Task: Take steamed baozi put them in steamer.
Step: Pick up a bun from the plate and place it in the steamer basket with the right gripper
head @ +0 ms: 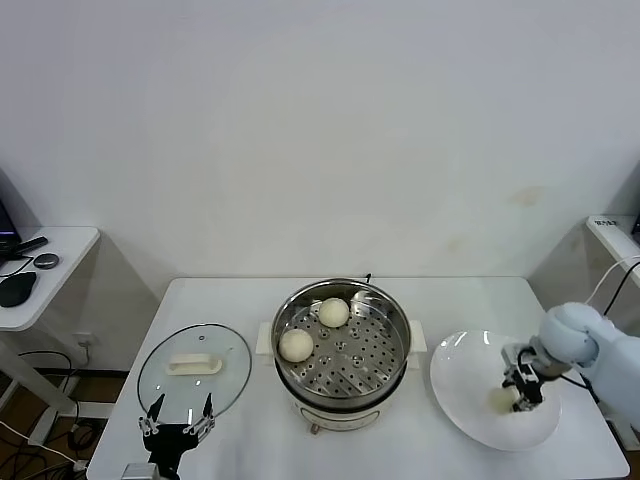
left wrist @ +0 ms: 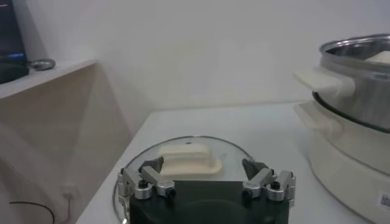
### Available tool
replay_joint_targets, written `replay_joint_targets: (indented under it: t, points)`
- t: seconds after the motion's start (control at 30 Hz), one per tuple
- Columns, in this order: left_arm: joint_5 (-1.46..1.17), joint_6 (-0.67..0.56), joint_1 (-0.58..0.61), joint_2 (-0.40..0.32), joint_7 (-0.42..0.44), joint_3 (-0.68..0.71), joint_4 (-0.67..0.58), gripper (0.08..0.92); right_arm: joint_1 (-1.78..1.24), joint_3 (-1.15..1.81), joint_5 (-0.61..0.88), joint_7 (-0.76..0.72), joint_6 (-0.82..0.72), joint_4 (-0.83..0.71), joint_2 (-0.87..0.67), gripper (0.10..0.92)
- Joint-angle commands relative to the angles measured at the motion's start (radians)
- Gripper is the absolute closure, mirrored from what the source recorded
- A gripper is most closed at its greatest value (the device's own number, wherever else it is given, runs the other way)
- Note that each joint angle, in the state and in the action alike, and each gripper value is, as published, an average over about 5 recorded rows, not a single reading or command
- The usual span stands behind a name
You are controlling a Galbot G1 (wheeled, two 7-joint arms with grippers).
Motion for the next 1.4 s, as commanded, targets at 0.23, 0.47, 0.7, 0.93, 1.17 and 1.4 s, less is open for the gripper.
replay_joint_targets:
  t: [0.23, 0.47, 0.7, 0.93, 1.17, 1.4]
  points:
    - [0.021, -0.011, 0.001, 0.002, -0.021, -0.029, -0.017, 0.177, 0.827, -0.452, 0.355, -0.05, -0.015, -0.079, 0.178, 0.575]
    - [0.026, -0.022, -0.001, 0.001, -0.036, -0.044, -0.021, 0.177, 1.026, -0.591, 0.59, -0.057, 0.244, -0.179, 0.417, 0.581]
    - [0.024, -0.024, 0.001, -0.007, -0.043, -0.043, -0.041, 0.177, 1.064, -0.759, 0.583, 0.034, 0.657, -0.168, 0.543, 0.584]
    - [0.024, -0.026, 0.002, -0.006, -0.046, -0.038, -0.039, 0.177, 1.05, -0.886, 0.364, 0.061, 0.821, -0.008, 0.603, 0.584]
    - [0.025, -0.027, -0.004, -0.015, -0.047, -0.02, -0.037, 0.177, 0.989, -0.902, 0.144, 0.082, 0.869, 0.031, 0.639, 0.584]
    - [0.022, -0.029, -0.01, -0.016, -0.048, -0.021, -0.026, 0.177, 0.941, -0.896, 0.101, 0.099, 0.883, -0.007, 0.688, 0.584]
